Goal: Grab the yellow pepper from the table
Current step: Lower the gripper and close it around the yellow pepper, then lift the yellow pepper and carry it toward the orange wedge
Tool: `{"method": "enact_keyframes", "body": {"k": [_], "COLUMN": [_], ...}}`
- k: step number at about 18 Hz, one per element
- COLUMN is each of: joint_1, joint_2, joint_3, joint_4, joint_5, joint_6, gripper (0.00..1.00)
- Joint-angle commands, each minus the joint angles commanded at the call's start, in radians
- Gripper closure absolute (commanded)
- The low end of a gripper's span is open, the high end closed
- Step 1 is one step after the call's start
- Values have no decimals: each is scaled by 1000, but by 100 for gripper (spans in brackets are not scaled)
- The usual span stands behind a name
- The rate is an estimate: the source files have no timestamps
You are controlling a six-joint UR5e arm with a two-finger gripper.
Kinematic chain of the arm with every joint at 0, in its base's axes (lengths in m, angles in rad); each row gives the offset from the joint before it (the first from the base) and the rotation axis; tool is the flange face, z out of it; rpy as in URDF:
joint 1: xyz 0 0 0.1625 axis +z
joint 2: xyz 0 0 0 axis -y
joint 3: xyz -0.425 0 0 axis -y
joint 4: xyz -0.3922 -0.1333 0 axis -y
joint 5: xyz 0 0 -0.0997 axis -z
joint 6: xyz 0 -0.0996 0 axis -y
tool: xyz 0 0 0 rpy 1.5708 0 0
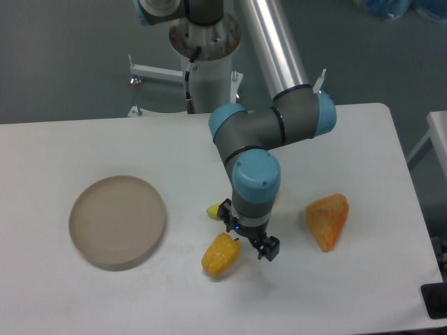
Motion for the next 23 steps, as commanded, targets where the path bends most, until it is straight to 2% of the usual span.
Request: {"method": "enact_keyframes", "body": {"k": [14,15,17,18,23], "joint_1": [-23,-25,-26,-26,-12], "joint_2": [-54,-57,-57,-54,-12], "joint_3": [0,0,2,2,-5], "joint_4": [20,24,23,23,-14], "joint_5": [5,8,12,3,-8], "joint_6": [-66,-66,-74,-86,-98], "gripper": [0,11,73,85,87]}}
